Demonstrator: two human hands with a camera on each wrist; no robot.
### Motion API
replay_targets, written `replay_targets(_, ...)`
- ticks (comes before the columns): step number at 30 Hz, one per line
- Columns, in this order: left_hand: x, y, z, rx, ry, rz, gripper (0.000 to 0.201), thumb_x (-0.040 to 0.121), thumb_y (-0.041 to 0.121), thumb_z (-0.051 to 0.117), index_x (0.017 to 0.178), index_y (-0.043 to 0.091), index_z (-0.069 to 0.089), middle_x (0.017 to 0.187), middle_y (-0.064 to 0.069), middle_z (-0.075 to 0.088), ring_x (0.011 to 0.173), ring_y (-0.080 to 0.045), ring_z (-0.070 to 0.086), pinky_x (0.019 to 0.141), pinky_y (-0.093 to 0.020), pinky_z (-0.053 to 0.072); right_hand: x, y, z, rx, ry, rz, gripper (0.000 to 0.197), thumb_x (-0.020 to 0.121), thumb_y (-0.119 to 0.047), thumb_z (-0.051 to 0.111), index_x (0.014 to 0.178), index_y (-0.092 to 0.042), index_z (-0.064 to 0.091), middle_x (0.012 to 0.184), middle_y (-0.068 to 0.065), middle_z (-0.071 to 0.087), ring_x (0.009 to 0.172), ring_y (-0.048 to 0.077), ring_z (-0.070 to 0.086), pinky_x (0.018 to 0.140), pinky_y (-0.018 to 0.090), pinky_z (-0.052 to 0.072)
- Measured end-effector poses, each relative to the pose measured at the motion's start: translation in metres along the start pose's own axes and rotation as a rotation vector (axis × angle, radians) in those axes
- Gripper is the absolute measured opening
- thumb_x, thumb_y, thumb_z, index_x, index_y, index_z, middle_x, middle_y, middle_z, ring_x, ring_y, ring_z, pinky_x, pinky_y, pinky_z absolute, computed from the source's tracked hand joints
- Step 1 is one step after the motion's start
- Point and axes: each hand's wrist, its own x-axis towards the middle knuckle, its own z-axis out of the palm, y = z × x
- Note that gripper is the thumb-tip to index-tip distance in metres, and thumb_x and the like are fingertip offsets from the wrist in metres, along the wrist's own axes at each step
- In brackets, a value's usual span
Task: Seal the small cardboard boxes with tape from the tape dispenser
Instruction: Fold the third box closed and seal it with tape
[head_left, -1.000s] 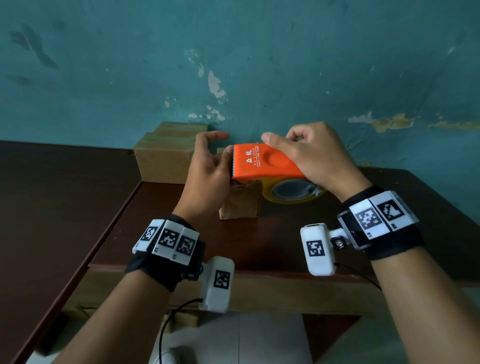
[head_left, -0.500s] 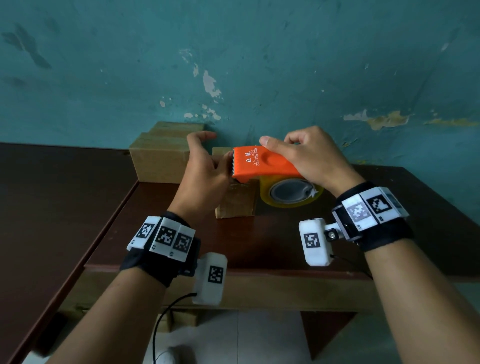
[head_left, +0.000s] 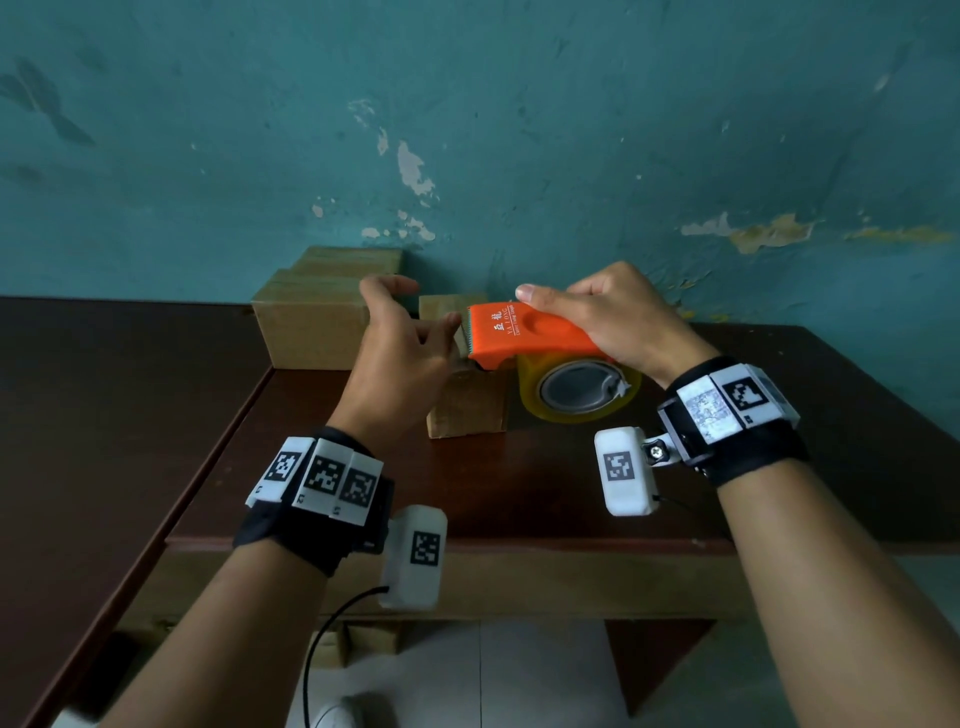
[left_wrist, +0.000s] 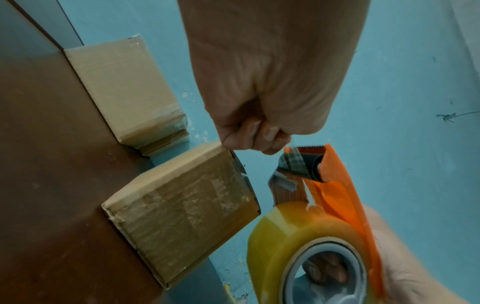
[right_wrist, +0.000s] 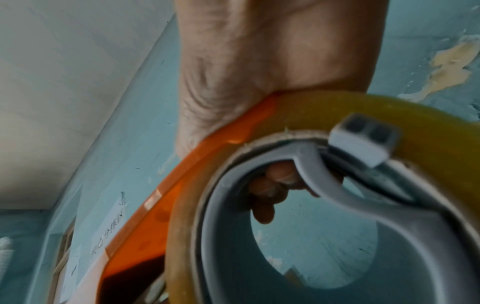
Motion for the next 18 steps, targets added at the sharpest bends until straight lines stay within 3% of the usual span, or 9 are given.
replay_targets(5,0.003,-0.007,-0.006,0.048,0.026,-0.01,0.041,0.103,0.021,0.064,0.129,0.02,0.031,0.08,-0.014,0.071,0.058,-0.011,0.061,0.055,-0.027,0.047,0.005,0.007,0.001,0.013,-0.016,0.004,0.095,0.081,-0.077,0.072,0.063,0.011,0.04,0.058,0.012,0.034,0.052,0.024,0.034,0.063,0.039,0.029)
replay_targets(7,0.003,-0.008,-0.008,0.049,0.028,-0.014,0.04,0.103,0.021,0.064,0.128,0.019,0.032,0.082,-0.016,0.071,0.062,-0.013,0.062,0.059,-0.031,0.049,0.005,0.009,0.001,0.017,-0.022,0.004,0.094,0.081,-0.077,0.071,0.062,0.01,0.042,0.058,0.011,0.036,0.052,0.024,0.035,0.063,0.039,0.03)
replay_targets(11,0.005,-0.011,-0.012,0.062,0.039,-0.017,0.04,0.103,0.02,0.064,0.127,0.018,0.032,0.079,-0.011,0.07,0.056,-0.007,0.06,0.056,-0.024,0.046,0.007,0.014,-0.001,0.023,-0.029,0.012,0.082,0.082,-0.076,0.072,0.058,-0.001,0.05,0.058,0.012,0.036,0.052,0.024,0.036,0.063,0.039,0.03)
replay_targets(15,0.005,-0.014,-0.016,0.059,0.022,-0.038,0.041,0.103,0.022,0.064,0.129,0.019,0.032,0.084,-0.012,0.073,0.07,-0.016,0.069,0.063,-0.031,0.052,0.007,0.02,-0.005,0.042,-0.034,0.038,0.079,0.08,-0.078,0.072,0.06,-0.004,0.052,0.059,0.013,0.037,0.052,0.024,0.038,0.064,0.04,0.032)
replay_targets(18,0.006,-0.015,-0.022,0.076,0.028,-0.051,0.041,0.104,0.023,0.063,0.13,0.018,0.033,0.079,-0.009,0.071,0.059,-0.01,0.063,0.054,-0.023,0.047,0.008,0.025,-0.009,0.045,-0.024,0.06,0.076,0.081,-0.075,0.074,0.059,-0.007,0.049,0.059,0.012,0.037,0.053,0.024,0.038,0.064,0.039,0.032)
